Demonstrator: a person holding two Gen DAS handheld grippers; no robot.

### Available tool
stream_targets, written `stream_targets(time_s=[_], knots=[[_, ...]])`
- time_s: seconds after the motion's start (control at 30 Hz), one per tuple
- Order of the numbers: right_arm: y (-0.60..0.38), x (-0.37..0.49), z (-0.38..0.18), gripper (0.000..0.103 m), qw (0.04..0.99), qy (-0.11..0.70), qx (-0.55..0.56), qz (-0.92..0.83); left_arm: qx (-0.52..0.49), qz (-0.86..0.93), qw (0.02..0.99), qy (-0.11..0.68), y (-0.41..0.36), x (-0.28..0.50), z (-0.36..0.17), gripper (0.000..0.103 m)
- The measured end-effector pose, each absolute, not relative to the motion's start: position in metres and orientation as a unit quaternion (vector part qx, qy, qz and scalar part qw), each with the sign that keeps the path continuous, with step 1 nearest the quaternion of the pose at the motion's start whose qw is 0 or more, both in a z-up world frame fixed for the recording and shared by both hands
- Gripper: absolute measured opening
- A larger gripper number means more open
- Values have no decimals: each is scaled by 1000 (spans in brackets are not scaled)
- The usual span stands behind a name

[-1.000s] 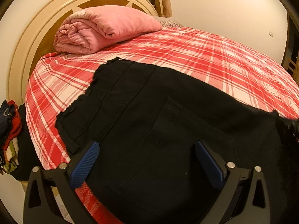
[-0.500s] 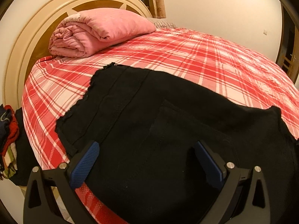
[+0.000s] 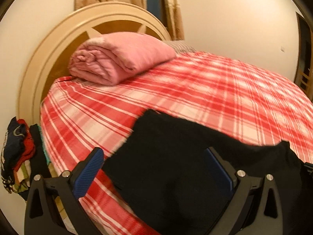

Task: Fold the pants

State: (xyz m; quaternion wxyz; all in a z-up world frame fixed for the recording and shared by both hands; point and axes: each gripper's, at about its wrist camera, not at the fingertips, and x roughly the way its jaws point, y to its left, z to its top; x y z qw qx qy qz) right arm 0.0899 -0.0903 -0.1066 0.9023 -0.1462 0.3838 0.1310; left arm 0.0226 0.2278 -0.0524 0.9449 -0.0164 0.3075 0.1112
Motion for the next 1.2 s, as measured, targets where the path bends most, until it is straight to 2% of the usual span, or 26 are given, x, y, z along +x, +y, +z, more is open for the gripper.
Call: stream_targets(time_s=[0.17, 0.33, 0.43, 0.53, 0.67, 0.8, 0.83, 0.97, 1.0, 1.1, 1.2], knots=[[-92, 102, -126, 1, 890, 404, -151, 146, -13, 135, 946, 295, 241, 21, -44, 103], [-97, 107, -121, 4, 898, 400, -150, 104, -15, 144, 941, 306, 246, 20, -52, 103], [-104, 98, -96, 7, 923, 360, -132, 41, -15, 143, 940, 310, 250, 17, -56, 103], [-83, 82, -70, 7, 938, 318, -98, 99, -8, 145, 940, 309, 252, 14, -60, 103], [-25, 91, -81, 7, 913, 347, -114, 183, 11, 147, 937, 316, 244, 16, -70, 103], [2, 125, -117, 6, 895, 398, -152, 130, 0, 136, 932, 336, 240, 18, -86, 103], [1, 137, -127, 2, 893, 411, -145, 114, 1, 135, 931, 339, 239, 20, -89, 103], [-13, 163, -126, 3, 907, 401, -117, 49, 8, 138, 927, 348, 235, 36, -100, 103], [-22, 176, -132, 3, 902, 419, -104, 17, 7, 137, 926, 351, 235, 41, -103, 103], [-47, 196, -129, 3, 900, 434, -18, 35, 13, 142, 925, 352, 235, 54, -112, 103], [-54, 188, -123, 4, 908, 417, 13, 51, -3, 134, 928, 347, 239, 58, -112, 103]])
